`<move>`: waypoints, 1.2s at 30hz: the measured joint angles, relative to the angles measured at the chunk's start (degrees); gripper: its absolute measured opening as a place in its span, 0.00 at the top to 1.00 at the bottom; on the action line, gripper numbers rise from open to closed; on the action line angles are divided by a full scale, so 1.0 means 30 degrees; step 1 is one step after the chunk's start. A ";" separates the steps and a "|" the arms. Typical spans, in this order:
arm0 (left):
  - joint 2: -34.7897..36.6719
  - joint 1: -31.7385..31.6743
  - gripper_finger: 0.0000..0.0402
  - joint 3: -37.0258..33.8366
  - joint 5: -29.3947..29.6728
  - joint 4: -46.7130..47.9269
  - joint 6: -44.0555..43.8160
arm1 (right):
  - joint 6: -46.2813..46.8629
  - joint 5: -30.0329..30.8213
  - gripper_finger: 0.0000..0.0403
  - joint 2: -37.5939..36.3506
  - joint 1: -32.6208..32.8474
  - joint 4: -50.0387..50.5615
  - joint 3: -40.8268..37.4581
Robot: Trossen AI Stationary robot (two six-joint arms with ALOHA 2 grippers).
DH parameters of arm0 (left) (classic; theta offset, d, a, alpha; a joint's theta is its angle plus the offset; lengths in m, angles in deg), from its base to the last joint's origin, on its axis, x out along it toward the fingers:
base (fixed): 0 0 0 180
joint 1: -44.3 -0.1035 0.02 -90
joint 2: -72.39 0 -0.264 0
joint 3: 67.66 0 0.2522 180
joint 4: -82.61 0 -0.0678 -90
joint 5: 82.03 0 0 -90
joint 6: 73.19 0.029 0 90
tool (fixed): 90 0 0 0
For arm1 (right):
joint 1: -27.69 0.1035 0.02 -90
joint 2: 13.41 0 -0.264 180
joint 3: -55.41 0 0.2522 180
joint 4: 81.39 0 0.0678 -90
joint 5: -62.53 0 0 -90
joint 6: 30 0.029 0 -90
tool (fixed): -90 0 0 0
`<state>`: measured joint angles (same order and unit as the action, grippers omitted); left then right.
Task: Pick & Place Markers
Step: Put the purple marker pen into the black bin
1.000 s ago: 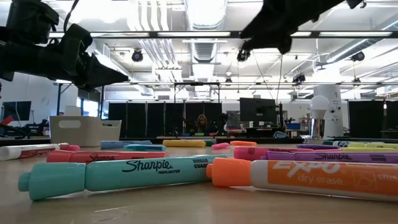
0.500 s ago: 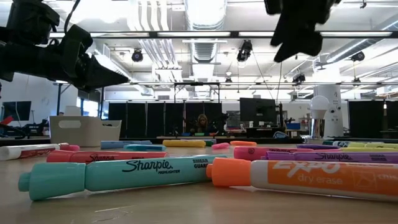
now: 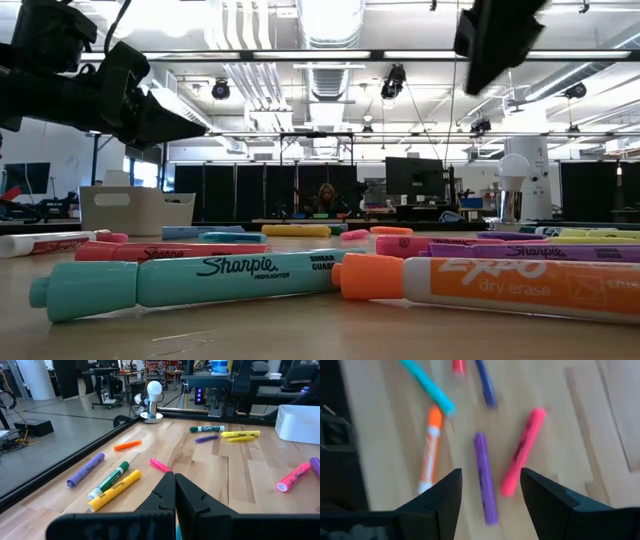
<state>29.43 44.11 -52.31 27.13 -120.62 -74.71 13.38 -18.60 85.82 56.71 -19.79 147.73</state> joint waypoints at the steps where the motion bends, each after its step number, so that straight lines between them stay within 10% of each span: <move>1: 0.0000 0.0000 1.00 0.0000 0.0000 0.0000 0.0000 | -0.0004 0.0000 0.52 0.0511 0.0167 0.0629 0.0373; 22: 0.0000 -0.0022 1.00 0.0000 0.0000 0.0109 0.0000 | 0.0557 -0.2120 0.53 0.3185 0.1006 -0.0430 -0.1989; 36: 0.0000 -0.0016 1.00 0.0000 0.0000 0.0081 0.0001 | 0.0565 -0.3016 0.72 0.3185 0.0991 -0.1653 -0.2908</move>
<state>29.43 44.07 -52.31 27.13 -120.37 -74.71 15.08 -27.65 95.38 59.68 -24.75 139.00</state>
